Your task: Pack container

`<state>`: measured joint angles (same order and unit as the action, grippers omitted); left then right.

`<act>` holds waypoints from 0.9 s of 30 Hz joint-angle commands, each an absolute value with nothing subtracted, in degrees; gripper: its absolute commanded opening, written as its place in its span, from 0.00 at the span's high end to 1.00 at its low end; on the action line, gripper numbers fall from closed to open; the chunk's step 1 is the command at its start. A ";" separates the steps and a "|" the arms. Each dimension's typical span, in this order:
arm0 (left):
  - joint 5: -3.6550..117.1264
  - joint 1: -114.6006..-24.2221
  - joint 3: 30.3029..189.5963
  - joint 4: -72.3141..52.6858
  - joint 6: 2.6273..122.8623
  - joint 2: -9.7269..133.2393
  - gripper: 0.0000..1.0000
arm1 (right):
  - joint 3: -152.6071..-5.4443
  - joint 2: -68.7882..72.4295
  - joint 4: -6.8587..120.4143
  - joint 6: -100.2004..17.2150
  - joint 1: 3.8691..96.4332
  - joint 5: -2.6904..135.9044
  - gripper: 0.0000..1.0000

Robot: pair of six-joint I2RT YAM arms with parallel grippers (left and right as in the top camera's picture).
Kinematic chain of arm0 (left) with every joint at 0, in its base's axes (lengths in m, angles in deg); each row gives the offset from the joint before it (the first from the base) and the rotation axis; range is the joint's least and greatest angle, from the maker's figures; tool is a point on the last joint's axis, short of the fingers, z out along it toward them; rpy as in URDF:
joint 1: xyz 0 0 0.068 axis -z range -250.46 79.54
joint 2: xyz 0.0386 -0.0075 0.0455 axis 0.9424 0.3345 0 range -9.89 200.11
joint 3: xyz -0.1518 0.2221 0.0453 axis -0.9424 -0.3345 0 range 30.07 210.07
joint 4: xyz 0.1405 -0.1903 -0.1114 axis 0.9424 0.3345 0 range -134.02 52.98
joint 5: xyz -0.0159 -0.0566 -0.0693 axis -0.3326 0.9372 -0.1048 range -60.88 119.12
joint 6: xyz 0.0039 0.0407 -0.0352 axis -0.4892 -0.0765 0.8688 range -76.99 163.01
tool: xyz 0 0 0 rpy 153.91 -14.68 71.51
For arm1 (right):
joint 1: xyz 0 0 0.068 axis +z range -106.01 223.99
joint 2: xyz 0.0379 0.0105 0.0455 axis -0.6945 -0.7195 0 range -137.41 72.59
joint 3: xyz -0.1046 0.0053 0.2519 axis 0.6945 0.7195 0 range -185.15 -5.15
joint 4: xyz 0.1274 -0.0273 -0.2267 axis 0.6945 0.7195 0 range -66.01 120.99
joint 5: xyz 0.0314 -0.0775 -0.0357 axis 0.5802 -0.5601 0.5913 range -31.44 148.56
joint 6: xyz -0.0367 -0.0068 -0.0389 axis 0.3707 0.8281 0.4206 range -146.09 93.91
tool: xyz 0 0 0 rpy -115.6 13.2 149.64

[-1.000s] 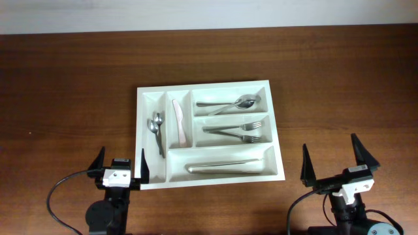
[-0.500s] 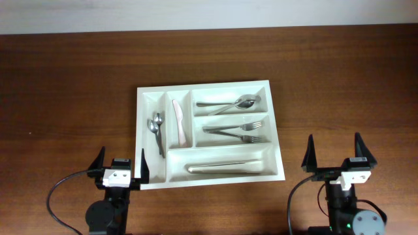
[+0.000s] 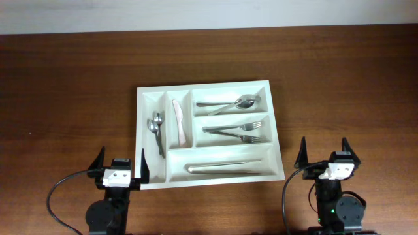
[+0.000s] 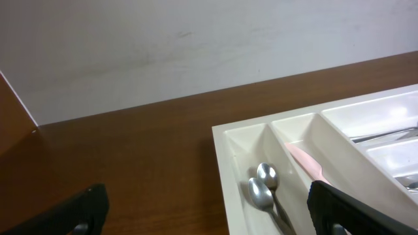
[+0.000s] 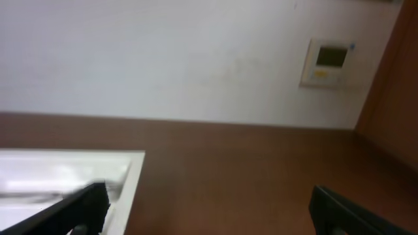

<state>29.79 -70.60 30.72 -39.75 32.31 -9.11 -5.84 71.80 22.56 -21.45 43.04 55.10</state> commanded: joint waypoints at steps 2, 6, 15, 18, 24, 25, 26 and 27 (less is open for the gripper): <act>30.40 -70.84 30.54 -39.44 32.64 -9.60 0.01 | -5.47 72.41 24.83 -21.95 43.56 53.79 0.01; 30.40 -70.84 30.54 -39.44 32.64 -9.60 0.01 | -5.47 72.41 28.44 -21.91 43.56 53.92 0.01; 30.40 -70.84 30.54 -39.44 32.64 -9.60 0.01 | -5.47 72.41 28.31 -21.93 43.56 53.96 0.01; 30.40 -70.84 30.54 -39.44 32.64 -9.60 0.01 | -5.47 72.41 28.31 -21.93 43.56 53.96 0.01; 30.40 -70.84 30.54 -39.44 32.64 -9.60 0.01 | -5.47 72.41 28.29 -21.93 43.56 53.96 0.01; 30.40 -70.84 30.54 -39.44 32.64 -9.60 0.01 | -5.47 72.41 28.31 -21.93 43.56 53.96 0.01; 30.40 -70.84 30.54 -39.44 32.64 -9.60 0.01 | -5.47 72.39 28.29 -21.93 43.56 53.96 0.01; 30.40 -70.84 30.54 -39.44 32.64 -9.60 0.01 | -5.47 72.41 28.31 -21.93 43.56 53.96 0.01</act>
<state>29.76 -70.60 30.72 -39.75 32.31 -9.11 -5.73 71.80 27.83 -21.60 43.04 54.88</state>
